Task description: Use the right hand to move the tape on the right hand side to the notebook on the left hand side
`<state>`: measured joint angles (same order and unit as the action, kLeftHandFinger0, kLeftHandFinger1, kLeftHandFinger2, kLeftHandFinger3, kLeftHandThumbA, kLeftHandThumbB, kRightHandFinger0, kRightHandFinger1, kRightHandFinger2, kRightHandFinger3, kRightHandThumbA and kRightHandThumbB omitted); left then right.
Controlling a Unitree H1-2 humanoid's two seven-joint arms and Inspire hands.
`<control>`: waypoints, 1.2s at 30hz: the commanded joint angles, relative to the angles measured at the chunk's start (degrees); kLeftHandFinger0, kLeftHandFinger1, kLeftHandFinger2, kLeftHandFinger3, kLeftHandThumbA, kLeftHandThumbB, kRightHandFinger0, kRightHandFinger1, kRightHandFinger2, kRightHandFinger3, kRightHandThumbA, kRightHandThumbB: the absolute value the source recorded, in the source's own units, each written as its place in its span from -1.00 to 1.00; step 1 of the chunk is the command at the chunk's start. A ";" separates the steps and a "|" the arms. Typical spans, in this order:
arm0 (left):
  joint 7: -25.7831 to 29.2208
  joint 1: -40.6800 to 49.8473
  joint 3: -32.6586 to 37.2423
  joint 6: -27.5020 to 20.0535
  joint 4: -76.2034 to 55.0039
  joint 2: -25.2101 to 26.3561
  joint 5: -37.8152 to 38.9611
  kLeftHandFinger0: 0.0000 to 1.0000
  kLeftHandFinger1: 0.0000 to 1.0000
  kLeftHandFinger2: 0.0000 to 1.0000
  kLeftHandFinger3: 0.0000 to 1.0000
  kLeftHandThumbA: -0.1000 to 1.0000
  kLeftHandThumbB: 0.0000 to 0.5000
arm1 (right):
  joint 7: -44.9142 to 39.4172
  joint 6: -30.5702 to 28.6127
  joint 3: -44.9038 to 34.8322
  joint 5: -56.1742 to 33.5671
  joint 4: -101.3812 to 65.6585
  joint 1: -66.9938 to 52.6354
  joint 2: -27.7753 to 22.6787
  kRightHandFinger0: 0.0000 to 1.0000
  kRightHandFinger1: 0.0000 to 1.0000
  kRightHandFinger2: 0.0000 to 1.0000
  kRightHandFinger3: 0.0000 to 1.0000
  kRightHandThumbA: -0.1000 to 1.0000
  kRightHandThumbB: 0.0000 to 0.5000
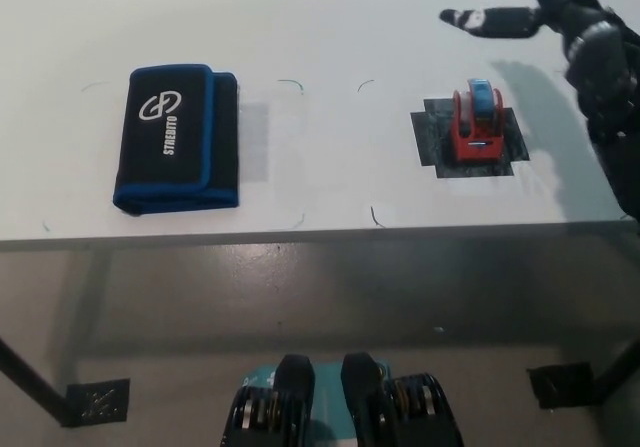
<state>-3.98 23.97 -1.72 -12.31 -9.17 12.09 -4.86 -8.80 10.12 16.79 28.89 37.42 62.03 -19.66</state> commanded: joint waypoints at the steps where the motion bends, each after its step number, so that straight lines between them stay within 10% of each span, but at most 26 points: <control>1: -0.18 0.71 0.18 -1.92 -1.14 0.34 -0.57 -0.59 -0.68 -0.56 -0.28 -0.86 -0.51 | 1.14 2.14 1.46 2.80 2.25 4.87 0.62 1.00 1.00 1.00 1.00 0.79 0.69; 36: 0.15 0.05 -0.24 -2.96 -0.57 -0.22 0.10 -0.61 -0.70 -0.60 -0.31 -0.87 -0.55 | 3.26 2.36 0.35 1.20 7.58 -7.64 -5.42 1.00 1.00 1.00 1.00 0.72 0.51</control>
<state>-3.97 23.88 -1.87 -13.05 -9.13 11.82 -4.83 -7.73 13.54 18.20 30.59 45.09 53.19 -24.82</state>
